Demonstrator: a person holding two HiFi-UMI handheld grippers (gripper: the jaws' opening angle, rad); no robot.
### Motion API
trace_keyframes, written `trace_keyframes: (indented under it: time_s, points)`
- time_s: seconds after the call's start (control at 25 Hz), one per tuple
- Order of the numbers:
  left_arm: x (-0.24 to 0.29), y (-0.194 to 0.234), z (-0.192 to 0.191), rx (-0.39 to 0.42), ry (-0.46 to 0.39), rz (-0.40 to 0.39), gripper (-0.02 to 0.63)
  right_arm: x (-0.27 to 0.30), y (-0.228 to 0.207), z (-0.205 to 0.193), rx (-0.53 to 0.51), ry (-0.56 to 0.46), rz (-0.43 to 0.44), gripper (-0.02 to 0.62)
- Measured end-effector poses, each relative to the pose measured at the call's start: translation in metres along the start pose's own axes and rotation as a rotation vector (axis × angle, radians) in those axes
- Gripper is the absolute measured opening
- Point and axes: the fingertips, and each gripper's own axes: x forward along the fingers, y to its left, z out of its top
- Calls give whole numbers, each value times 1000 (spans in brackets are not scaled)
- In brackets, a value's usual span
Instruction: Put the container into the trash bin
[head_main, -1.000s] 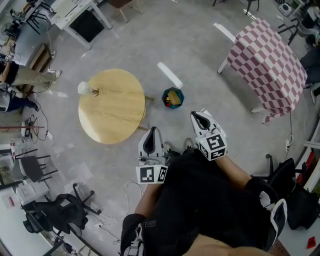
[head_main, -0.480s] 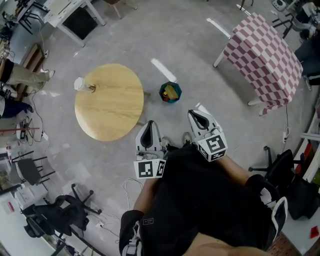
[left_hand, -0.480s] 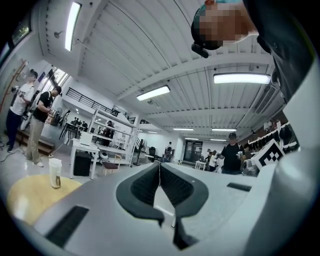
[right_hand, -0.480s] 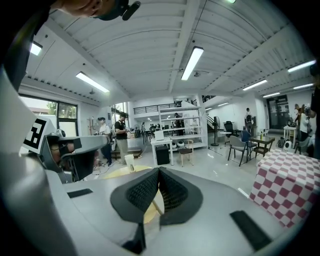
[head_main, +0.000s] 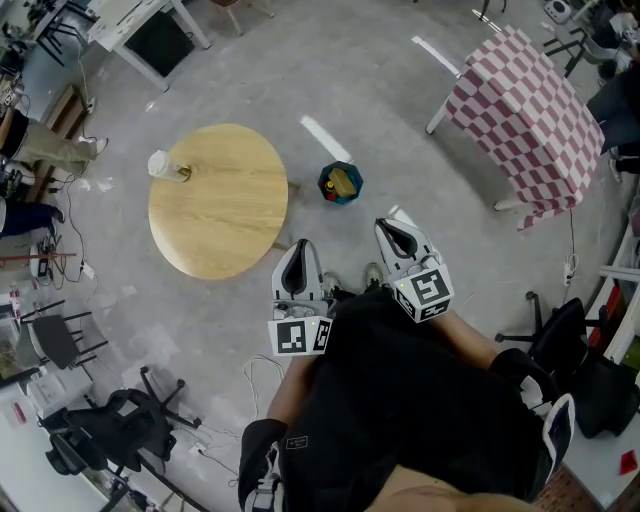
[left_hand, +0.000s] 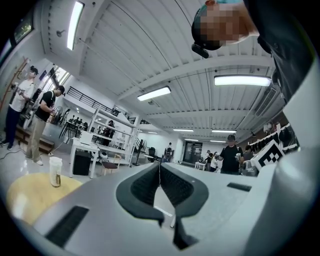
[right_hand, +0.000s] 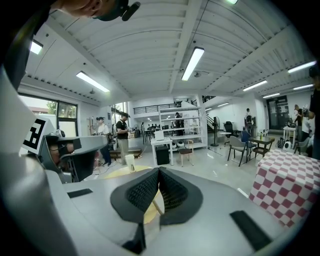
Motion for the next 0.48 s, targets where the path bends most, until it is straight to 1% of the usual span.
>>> trace_keyframes:
  time_s: [0.48]
  points:
    - [-1,7,1,-4,-1,-5,14,6,7,0,-4,4,-5,26]
